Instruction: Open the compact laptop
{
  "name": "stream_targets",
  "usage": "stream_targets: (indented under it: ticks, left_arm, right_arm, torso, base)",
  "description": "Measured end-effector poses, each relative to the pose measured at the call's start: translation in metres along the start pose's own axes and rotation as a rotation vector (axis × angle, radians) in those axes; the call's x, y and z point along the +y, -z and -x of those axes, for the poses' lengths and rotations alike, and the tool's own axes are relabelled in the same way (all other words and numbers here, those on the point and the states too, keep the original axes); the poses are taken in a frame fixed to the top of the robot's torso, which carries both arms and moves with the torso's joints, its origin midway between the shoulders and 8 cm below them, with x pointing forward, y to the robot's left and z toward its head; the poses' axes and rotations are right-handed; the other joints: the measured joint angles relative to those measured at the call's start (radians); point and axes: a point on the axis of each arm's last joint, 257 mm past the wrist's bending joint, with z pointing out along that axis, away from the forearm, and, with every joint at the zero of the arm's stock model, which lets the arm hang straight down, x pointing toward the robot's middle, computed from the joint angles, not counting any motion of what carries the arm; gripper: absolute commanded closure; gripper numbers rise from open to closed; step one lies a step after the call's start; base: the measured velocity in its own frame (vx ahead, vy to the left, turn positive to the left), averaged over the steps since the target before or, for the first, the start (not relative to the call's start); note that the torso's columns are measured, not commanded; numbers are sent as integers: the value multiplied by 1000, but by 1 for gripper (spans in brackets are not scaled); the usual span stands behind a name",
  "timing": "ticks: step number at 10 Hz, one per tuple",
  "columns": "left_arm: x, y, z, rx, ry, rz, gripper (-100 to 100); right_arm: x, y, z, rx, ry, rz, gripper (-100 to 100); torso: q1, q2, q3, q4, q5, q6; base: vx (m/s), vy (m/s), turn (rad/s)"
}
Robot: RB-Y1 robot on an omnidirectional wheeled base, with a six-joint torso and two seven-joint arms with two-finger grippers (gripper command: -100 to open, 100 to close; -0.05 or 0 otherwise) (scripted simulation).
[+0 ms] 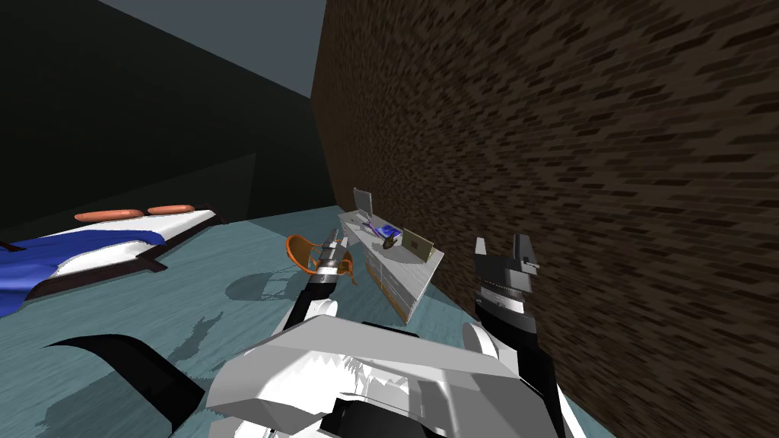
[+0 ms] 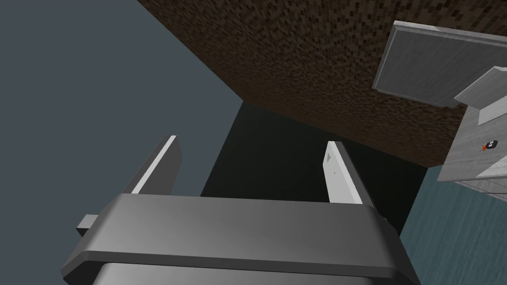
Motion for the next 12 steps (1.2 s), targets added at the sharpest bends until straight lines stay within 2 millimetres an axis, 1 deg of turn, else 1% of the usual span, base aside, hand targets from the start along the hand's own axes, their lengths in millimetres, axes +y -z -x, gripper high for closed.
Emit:
stream_targets:
  ticks: [1,2,9,10,11,12]
  left_arm:
    - [0,0,0,0,0,0,0]
    - [0,0,0,0,0,0,0]
    - [0,0,0,0,0,0,0]
    - [0,0,0,0,0,0,0]
    - [0,0,0,0,0,0,0]
    - [0,0,0,0,0,0,0]
  right_arm:
    - [0,0,0,0,0,0,0]
    - [0,0,0,0,0,0,0]
    - [0,0,0,0,0,0,0]
    - [0,0,0,0,0,0,-100]
    - [-2,0,-3,22,12,-5,-100]
    - [-6,0,-7,50,32,-12,-100]
  torso:
    - [0,40,-82,41,0,0]
    - [0,104,-209,105,0,0]
    - [0,618,-1234,617,0,0]
    - [0,691,-1382,691,0,0]
    - [0,725,-1451,724,0,0]
    - [-1,735,-1470,734,0,0]
  base:
    - [0,0,0]
    - [0,0,0]
    - [0,0,0]
    - [5,-5,34]
    - [-3,-16,69]
    - [-3,-20,72]
